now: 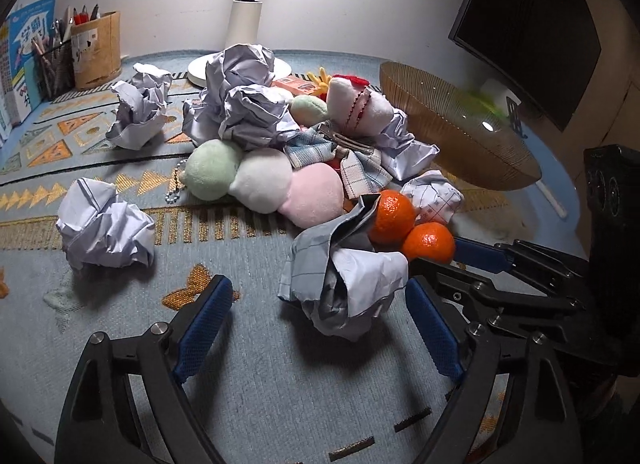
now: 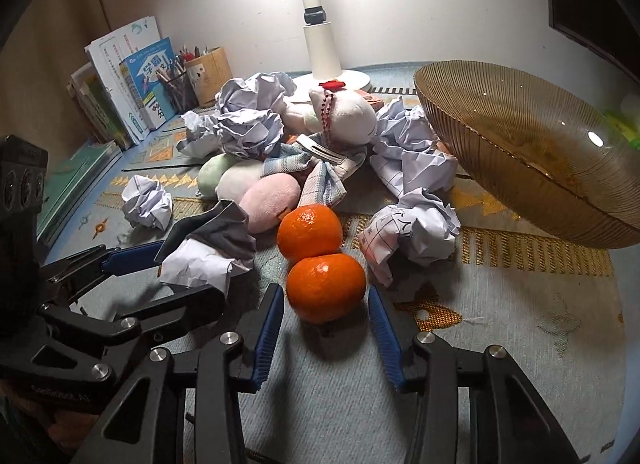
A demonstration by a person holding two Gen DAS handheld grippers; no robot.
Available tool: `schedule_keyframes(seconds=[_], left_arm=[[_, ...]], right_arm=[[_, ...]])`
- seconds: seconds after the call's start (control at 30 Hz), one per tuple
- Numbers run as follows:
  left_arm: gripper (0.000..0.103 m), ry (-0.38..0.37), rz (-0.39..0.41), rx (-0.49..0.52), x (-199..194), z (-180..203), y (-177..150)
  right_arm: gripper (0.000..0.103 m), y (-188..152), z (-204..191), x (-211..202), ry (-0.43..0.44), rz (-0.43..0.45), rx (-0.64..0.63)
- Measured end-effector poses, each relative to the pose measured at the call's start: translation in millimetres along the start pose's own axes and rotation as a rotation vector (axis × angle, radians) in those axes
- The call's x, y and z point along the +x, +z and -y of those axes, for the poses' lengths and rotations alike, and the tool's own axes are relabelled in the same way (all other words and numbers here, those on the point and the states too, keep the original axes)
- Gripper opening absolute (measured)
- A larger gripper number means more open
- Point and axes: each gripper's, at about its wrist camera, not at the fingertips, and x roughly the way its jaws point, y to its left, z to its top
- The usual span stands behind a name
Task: Organize objects
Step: 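Grasp a mandarin with the right tool while the left tool grasps a paper ball, then carry both items over the amber bowl and open both tools to drop them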
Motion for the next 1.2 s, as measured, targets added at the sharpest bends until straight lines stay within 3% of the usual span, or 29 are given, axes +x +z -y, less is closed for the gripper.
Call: schedule_keyframes(seconds=[0.1,0.17,0.27,0.43,0.57,0.67,0.8,0.9,1.03,1.07,1.1,1.13,1.2], left_arm=[[0.087,-0.038,-0.020,-0.035,9,-3,3],[0.086,-0.052,-0.018,-0.054,9,-3,4],[0.059,-0.070,0.000,-0.058,7,0,7],[0.057,-0.097,0.056,-0.087,-4,1,7],[0.057,-0.111,0.099,-0.081,-19,5,9],[0.057,-0.086,0.086,-0.065,-16,6,6],[0.082,-0.039,0.011,-0.075,2,0,0],[0.087,-0.041,-0.008,-0.055,6,3,-5],[0.087,-0.032,-0.005,-0.016,6,12,-6],[0.085,-0.019,-0.006,0.002,7,16,-7],[0.071,-0.001,-0.010,0.026,8,21,-9],[0.064,-0.008,-0.015,0.054,8,26,-11],[0.038,-0.050,-0.003,0.087,4,36,-15]], right_arm=[[0.040,4,5,4,0.033,-0.017,0.036],[0.040,3,5,3,0.010,-0.009,0.033],[0.040,1,3,-2,0.008,0.009,0.022],[0.040,-7,-2,-20,-0.013,0.054,-0.016],[0.040,-8,-2,-38,-0.020,0.082,-0.023],[0.040,-10,2,-43,-0.027,0.092,-0.017],[0.040,-17,14,-36,-0.013,0.041,0.034],[0.040,-20,23,-35,0.047,0.023,0.079],[0.040,-22,21,-40,0.014,0.033,0.044],[0.040,-22,22,-40,0.019,0.034,0.046],[0.040,-22,23,-40,0.029,0.033,0.053],[0.040,-23,24,-39,0.038,0.030,0.059],[0.040,-24,27,-37,0.038,0.025,0.064]])
